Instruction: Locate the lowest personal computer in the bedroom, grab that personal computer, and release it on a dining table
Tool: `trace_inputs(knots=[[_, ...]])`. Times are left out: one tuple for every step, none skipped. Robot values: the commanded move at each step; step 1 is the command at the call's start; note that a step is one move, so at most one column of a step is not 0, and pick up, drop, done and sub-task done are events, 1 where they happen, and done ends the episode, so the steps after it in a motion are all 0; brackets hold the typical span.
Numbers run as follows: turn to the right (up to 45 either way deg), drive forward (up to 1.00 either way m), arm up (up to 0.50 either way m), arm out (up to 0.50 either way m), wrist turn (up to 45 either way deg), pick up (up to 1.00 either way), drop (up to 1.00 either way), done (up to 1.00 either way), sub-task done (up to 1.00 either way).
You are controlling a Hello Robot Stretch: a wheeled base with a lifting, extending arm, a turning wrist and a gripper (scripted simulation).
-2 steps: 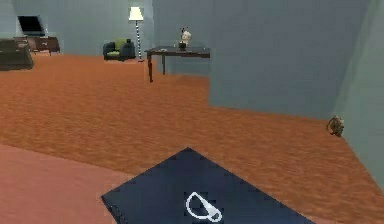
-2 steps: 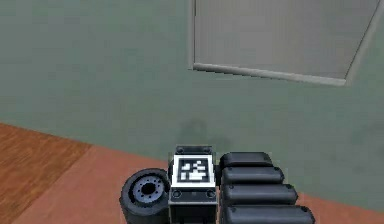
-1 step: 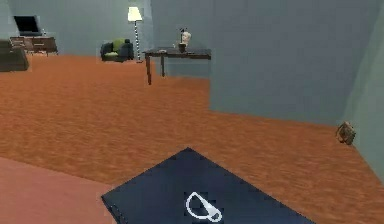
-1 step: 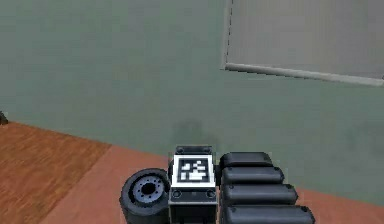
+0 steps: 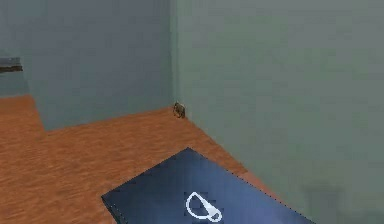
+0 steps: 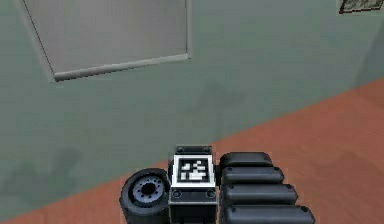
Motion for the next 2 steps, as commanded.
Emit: trace_inputs(knots=[[15.0,0.0,0.0,0.0,0.0,0.0,0.0,0.0,0.0],[0.0,0.25,0.0,0.0,0.0,0.0,0.0,0.0,0.0]])
